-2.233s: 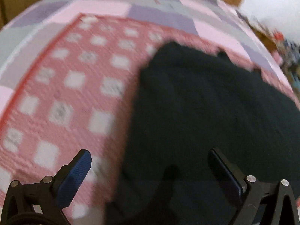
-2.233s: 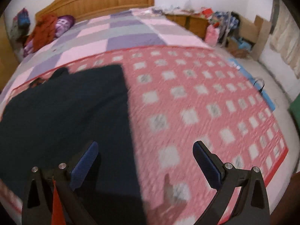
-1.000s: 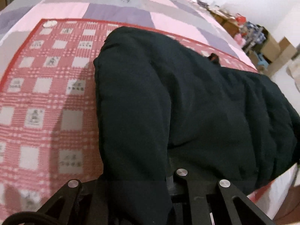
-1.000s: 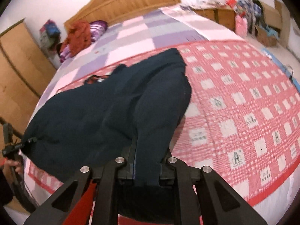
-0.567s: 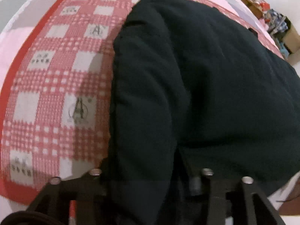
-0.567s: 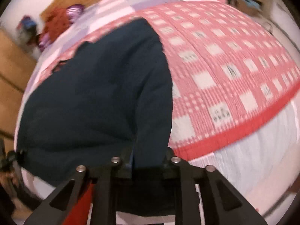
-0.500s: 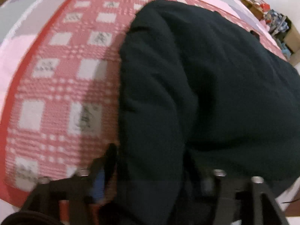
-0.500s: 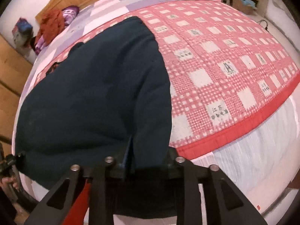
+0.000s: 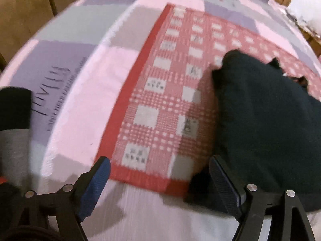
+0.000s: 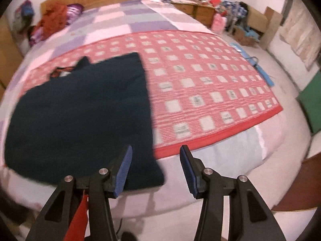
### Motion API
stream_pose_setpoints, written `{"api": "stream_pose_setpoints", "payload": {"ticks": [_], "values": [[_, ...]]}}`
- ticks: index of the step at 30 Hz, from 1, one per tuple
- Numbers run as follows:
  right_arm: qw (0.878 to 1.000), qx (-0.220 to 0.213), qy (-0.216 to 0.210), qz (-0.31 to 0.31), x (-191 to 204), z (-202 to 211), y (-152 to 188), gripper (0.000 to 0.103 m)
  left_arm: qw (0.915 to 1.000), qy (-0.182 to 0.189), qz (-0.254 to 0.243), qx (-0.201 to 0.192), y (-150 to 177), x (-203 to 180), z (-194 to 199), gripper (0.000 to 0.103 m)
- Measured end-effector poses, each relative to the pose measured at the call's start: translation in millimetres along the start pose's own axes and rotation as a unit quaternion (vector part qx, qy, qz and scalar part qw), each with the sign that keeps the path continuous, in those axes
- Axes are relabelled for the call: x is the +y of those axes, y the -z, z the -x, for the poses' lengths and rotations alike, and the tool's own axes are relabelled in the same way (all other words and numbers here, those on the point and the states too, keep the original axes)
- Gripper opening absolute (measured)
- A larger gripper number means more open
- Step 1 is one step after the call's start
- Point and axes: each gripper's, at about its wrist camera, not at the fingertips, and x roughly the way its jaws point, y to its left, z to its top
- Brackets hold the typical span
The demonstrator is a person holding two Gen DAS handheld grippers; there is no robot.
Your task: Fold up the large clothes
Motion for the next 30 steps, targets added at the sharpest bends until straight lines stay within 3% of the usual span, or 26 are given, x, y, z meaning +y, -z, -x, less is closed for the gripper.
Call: {"api": "stream_pose_setpoints", "payload": {"ticks": [3,10,13,19,23,30], "values": [[0.999,-0.010,-0.019,0.029,27,35,13,0.052,0.9991,-0.018,-0.032,-0.020,15,-31,52,0.085],[0.995,-0.015,-0.065,0.078,81,122,49,0.052,0.9970,0.002,-0.068,-0.037,63,-133,169,0.087],[0.993,-0.015,-0.071,0.096,97,155,61,0.052,0.9965,0.001,-0.074,-0.039,80,-168,206,0.098],[0.993,-0.026,-0.071,0.090,117,211,75,0.053,0.9951,0.032,-0.084,-0.041,99,-214,255,0.099],[0.992,-0.031,-0.074,0.098,130,240,84,0.070,0.9957,0.038,-0.082,-0.020,109,-232,274,0.099],[0.991,-0.029,-0.082,0.100,137,276,94,0.078,0.9926,0.045,-0.110,-0.023,125,-250,302,0.099]]}}
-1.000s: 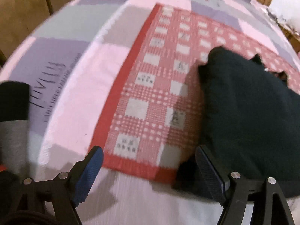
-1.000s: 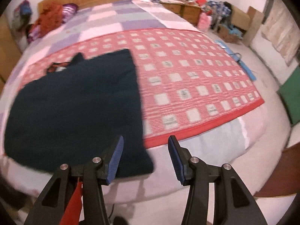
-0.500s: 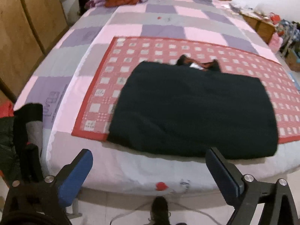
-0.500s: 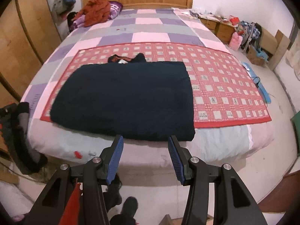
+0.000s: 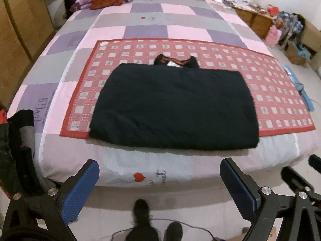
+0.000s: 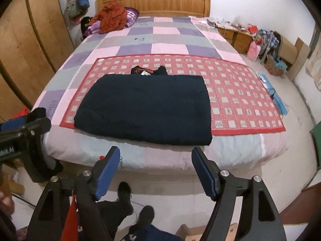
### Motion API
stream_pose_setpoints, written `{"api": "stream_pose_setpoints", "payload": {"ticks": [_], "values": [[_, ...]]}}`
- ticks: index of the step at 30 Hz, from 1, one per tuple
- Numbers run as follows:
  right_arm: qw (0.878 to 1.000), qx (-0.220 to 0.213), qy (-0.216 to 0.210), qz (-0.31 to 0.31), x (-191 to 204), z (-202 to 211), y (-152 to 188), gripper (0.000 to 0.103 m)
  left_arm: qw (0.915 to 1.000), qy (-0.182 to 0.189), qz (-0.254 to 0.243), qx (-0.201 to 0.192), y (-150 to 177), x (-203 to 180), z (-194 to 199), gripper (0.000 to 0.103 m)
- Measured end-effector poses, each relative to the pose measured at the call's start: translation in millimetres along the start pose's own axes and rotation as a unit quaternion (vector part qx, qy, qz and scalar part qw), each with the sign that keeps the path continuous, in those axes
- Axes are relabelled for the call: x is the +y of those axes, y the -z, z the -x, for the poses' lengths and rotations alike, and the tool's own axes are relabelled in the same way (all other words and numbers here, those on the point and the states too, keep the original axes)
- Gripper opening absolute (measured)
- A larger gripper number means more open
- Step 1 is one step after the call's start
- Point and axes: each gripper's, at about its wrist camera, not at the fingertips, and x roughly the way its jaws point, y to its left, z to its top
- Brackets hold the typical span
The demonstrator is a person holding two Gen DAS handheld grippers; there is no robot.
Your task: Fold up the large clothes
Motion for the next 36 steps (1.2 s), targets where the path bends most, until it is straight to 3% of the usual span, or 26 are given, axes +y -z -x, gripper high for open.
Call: {"api": "stream_pose_setpoints", "payload": {"ticks": [7,14,36], "values": [[0.999,0.026,0.000,-0.025,5,9,1,0.080,0.9997,0.011,-0.018,0.009,-2,-5,5,0.099],[0.998,0.045,-0.002,-0.038,21,4,-5,0.080,0.9995,-0.001,-0.029,0.010,-8,0,5,0.099],[0.997,0.056,0.011,-0.052,23,-4,-10,0.080,0.9990,-0.003,-0.037,0.024,-14,6,-6,0.099]]}}
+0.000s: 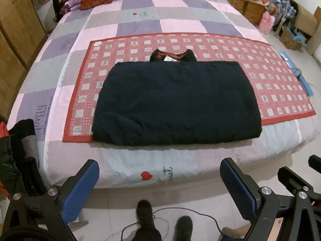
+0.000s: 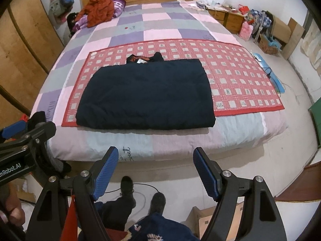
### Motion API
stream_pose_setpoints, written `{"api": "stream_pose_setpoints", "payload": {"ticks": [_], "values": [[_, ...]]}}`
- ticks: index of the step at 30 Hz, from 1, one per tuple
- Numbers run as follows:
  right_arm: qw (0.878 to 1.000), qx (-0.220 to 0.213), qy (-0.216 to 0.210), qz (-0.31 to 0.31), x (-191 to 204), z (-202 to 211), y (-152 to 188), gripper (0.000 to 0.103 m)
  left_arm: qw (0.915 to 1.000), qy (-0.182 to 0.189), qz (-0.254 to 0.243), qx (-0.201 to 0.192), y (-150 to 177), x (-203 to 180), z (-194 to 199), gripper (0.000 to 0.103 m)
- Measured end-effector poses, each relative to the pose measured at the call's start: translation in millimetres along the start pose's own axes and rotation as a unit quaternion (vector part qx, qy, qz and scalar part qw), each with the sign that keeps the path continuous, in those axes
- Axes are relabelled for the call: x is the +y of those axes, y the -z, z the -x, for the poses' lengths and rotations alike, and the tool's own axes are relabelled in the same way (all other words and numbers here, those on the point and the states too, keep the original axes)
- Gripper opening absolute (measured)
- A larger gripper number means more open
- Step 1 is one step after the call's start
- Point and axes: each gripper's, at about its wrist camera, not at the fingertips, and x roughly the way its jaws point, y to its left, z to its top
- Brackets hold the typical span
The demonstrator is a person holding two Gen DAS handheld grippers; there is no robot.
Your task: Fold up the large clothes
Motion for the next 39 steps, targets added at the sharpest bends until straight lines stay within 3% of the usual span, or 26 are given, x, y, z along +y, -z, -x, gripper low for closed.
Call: {"api": "stream_pose_setpoints", "payload": {"ticks": [39], "values": [[1.000,0.008,-0.007,-0.005,-11,-10,0,0.080,0.9998,-0.007,-0.013,0.010,-7,-5,-14,0.099]]}}
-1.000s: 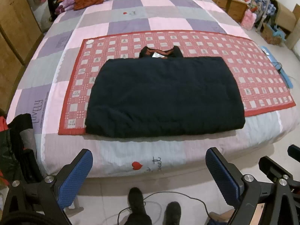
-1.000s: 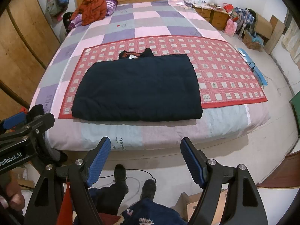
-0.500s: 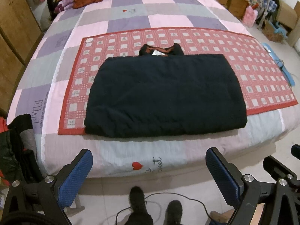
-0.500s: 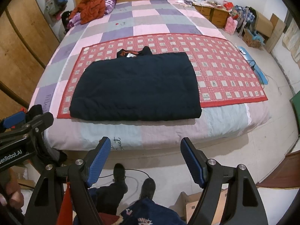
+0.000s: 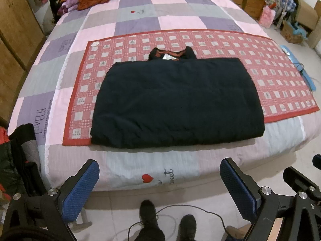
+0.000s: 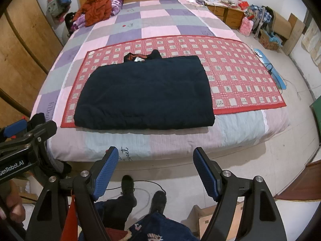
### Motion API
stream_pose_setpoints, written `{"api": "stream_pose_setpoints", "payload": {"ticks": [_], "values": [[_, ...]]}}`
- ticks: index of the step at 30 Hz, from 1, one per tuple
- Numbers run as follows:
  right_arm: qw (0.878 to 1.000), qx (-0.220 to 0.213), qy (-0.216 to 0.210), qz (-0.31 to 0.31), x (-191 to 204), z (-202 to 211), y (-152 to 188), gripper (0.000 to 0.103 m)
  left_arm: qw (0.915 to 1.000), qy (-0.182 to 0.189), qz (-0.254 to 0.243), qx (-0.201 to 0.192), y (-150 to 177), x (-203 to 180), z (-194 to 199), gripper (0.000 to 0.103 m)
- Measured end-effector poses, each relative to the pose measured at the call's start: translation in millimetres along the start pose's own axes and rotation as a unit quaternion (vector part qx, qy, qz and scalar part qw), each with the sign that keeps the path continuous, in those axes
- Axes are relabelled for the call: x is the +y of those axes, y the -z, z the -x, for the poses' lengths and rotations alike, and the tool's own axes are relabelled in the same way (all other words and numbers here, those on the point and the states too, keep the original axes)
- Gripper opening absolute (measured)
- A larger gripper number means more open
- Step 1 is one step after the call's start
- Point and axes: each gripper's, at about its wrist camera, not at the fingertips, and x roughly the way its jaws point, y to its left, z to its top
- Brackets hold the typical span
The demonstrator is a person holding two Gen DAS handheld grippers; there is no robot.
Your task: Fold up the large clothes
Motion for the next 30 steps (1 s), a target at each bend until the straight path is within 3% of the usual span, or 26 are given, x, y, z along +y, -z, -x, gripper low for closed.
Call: {"api": "stream_pose_setpoints", "payload": {"ticks": [30], "values": [[1.000,0.004,0.000,-0.002,3.8,-2.7,-0.6,0.080,1.0000,0.000,0.001,0.001,-0.6,-0.2,-0.5,0.099]]}}
